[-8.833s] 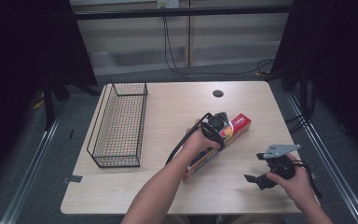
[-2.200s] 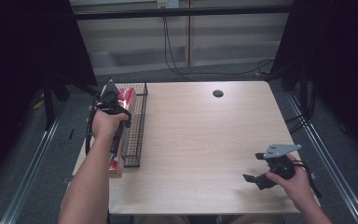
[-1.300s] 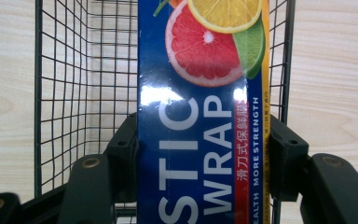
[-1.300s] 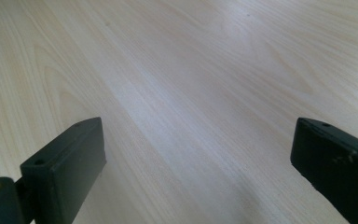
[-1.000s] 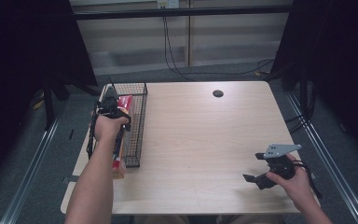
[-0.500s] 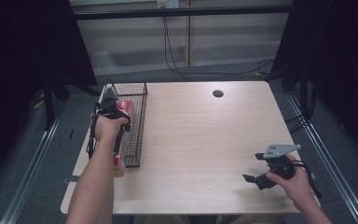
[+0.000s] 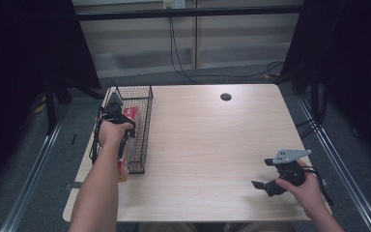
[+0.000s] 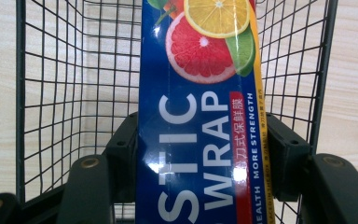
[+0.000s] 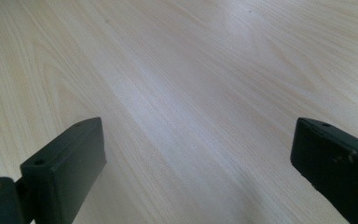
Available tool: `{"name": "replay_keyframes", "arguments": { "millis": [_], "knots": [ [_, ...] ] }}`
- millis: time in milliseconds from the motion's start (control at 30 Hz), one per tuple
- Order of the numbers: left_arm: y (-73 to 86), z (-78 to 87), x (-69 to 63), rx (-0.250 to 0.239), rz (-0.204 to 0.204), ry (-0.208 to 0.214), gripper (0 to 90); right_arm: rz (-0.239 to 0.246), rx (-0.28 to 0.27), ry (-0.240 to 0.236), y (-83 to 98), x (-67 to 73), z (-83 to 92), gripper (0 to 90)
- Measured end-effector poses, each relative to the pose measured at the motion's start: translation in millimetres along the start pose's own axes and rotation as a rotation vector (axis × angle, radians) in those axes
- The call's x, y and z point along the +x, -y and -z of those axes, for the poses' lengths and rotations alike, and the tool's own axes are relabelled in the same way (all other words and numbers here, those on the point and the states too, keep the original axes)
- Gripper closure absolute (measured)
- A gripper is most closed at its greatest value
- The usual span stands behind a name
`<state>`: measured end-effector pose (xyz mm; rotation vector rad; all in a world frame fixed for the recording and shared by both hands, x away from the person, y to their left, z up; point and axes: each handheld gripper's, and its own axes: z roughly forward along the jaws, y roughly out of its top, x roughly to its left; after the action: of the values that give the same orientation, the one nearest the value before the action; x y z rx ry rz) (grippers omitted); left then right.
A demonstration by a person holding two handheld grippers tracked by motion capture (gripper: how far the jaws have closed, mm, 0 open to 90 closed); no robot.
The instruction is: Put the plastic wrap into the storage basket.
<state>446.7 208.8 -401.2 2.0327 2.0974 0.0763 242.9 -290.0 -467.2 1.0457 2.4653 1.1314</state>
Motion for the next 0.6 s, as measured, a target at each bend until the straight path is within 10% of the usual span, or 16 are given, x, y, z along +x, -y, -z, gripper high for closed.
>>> {"name": "replay_keyframes", "arguments": {
  "millis": [600],
  "knots": [
    [1.1,-1.9,-1.5,-0.01,-0.031,-0.011,39.3,0.0,0.001,-0.006,-0.4,0.4,-0.3,2.8]
  ]
}}
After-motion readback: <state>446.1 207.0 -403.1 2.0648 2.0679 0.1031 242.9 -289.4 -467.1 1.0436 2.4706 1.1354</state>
